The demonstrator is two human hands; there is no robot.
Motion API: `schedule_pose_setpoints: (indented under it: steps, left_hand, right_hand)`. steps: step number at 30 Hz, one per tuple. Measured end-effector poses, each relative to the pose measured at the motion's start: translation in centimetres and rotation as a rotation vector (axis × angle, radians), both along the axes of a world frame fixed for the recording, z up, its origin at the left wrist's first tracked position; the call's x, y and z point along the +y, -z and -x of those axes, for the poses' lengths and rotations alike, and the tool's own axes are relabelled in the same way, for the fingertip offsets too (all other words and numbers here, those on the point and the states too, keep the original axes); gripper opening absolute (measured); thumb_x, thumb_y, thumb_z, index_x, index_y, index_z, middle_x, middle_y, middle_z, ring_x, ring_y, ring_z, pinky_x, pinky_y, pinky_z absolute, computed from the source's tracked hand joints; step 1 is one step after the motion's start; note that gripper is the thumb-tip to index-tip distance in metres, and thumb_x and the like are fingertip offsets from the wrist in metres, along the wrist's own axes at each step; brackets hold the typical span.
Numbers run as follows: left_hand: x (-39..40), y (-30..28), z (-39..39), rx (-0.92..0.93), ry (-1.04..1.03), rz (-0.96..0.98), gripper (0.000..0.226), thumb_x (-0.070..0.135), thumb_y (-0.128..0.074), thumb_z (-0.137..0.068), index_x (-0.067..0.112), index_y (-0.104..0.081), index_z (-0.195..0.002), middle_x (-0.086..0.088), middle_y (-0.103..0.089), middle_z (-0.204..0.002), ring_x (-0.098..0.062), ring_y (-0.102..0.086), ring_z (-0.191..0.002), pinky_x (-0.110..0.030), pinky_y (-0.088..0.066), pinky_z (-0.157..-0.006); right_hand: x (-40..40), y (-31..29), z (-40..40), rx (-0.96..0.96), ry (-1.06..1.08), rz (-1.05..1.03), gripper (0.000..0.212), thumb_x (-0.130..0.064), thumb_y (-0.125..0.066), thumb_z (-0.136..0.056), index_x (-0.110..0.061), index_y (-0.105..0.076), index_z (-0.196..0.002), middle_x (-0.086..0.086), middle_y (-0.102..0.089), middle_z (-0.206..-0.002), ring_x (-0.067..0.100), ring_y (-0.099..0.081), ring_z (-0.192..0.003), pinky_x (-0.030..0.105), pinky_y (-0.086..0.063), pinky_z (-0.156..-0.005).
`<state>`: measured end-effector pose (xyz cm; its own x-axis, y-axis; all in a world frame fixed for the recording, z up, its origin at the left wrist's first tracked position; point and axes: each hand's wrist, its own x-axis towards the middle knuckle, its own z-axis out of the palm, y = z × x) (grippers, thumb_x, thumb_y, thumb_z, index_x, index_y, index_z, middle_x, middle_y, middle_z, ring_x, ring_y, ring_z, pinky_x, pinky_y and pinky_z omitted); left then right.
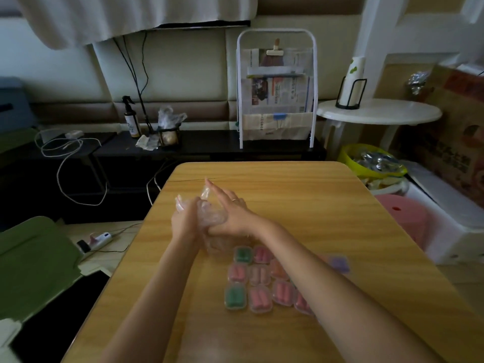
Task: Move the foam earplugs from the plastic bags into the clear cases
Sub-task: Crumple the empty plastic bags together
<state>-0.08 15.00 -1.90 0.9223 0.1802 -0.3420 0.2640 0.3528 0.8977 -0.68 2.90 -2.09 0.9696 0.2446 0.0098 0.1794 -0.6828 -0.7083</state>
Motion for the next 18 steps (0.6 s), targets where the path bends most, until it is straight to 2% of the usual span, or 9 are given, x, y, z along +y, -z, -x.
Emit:
schedule_pose_setpoints:
  steps: [1, 3, 5, 7, 10, 11, 14, 16, 18]
  left_hand:
    - [0.3, 0.0, -0.2, 0.008, 0.090, 0.116, 0.024, 0.025, -0.050, -0.095, 0.003, -0.059, -0.095, -0.011, -0.066, -0.083, -0.022, -0.064, -0.070, -0.029, -0.051, -0.059]
    - [1.0, 0.1, -0.7, -0.015, 0.263, 0.319, 0.037, 0.029, -0.033, -0.101, 0.003, -0.057, -0.092, -0.012, -0.069, -0.080, -0.022, -0.068, -0.069, -0.027, -0.055, -0.057]
    - [1.4, 0.2, -1.1, -0.040, 0.295, 0.364, 0.036, 0.028, -0.032, -0.100, 0.005, -0.055, -0.086, -0.010, -0.065, -0.075, -0.019, -0.065, -0.065, -0.022, -0.053, -0.050]
    - [1.8, 0.4, -1.4, -0.071, 0.258, 0.220, 0.032, 0.033, -0.047, -0.093, 0.003, -0.057, -0.098, -0.010, -0.064, -0.081, -0.018, -0.064, -0.064, -0.022, -0.051, -0.048]
    - [2.3, 0.5, -1.4, -0.121, 0.273, -0.052, 0.085, 0.046, -0.070, -0.061, 0.005, -0.045, -0.131, -0.014, -0.061, -0.102, -0.020, -0.063, -0.068, -0.025, -0.048, -0.046]
    - [2.3, 0.5, -1.3, -0.163, 0.312, -0.107, 0.089, 0.048, -0.071, -0.059, 0.008, -0.044, -0.133, -0.015, -0.061, -0.107, -0.021, -0.064, -0.071, -0.026, -0.048, -0.048]
    - [2.0, 0.1, -1.0, -0.233, 0.416, -0.197, 0.084, 0.059, -0.071, -0.061, 0.014, -0.050, -0.129, -0.015, -0.066, -0.113, -0.027, -0.068, -0.088, -0.031, -0.051, -0.057]
    - [2.0, -0.6, -0.7, -0.234, 0.534, -0.020, 0.071, 0.057, -0.067, -0.071, 0.013, -0.056, -0.126, -0.014, -0.067, -0.113, -0.027, -0.068, -0.092, -0.036, -0.054, -0.066]
    - [2.4, -1.1, -0.4, -0.210, 0.677, 0.164, 0.061, 0.056, -0.055, -0.080, 0.015, -0.058, -0.126, -0.013, -0.067, -0.115, -0.027, -0.067, -0.097, -0.046, -0.054, -0.077]
  right_hand:
    - [0.2, 0.2, -0.2, 0.028, -0.027, -0.046, 0.107, -0.031, -0.076, -0.076, -0.058, 0.003, -0.143, -0.005, -0.007, -0.158, 0.027, -0.012, -0.144, 0.047, -0.025, -0.113]
    - [0.7, 0.1, -0.3, 0.056, -0.085, -0.160, 0.096, -0.023, -0.076, -0.077, -0.044, -0.014, -0.148, 0.002, -0.024, -0.154, 0.022, -0.031, -0.137, 0.039, -0.035, -0.109]
    - [0.9, -0.1, -0.5, 0.054, -0.067, -0.213, 0.077, -0.017, -0.075, -0.078, -0.028, -0.035, -0.144, 0.003, -0.042, -0.143, 0.018, -0.047, -0.121, 0.030, -0.043, -0.098]
    - [0.9, -0.2, -0.9, 0.033, -0.016, -0.215, 0.068, -0.018, -0.076, -0.078, -0.023, -0.044, -0.138, 0.000, -0.051, -0.136, 0.016, -0.052, -0.118, 0.029, -0.045, -0.096]
    - [0.7, 0.0, -1.7, -0.029, 0.076, -0.150, 0.053, -0.027, -0.077, -0.077, -0.023, -0.057, -0.126, -0.003, -0.063, -0.120, 0.014, -0.059, -0.109, 0.034, -0.051, -0.092]
    - [0.6, -0.2, -1.7, -0.056, 0.105, -0.157, 0.047, -0.025, -0.074, -0.080, -0.022, -0.058, -0.124, -0.004, -0.064, -0.118, 0.013, -0.059, -0.106, 0.029, -0.051, -0.086]
    - [0.2, -1.3, -1.4, -0.133, 0.159, -0.281, 0.036, -0.012, -0.063, -0.087, -0.016, -0.059, -0.122, -0.006, -0.063, -0.111, 0.008, -0.058, -0.098, 0.013, -0.044, -0.074]
    - [0.3, -2.3, -1.1, -0.166, 0.171, -0.353, 0.028, -0.007, -0.064, -0.084, -0.019, -0.063, -0.110, -0.008, -0.065, -0.102, 0.008, -0.060, -0.095, 0.015, -0.046, -0.076]
    - [0.9, -3.4, -0.8, -0.206, 0.170, -0.393, 0.026, -0.007, -0.063, -0.085, -0.029, -0.059, -0.098, -0.017, -0.062, -0.091, -0.001, -0.058, -0.085, 0.015, -0.046, -0.074]
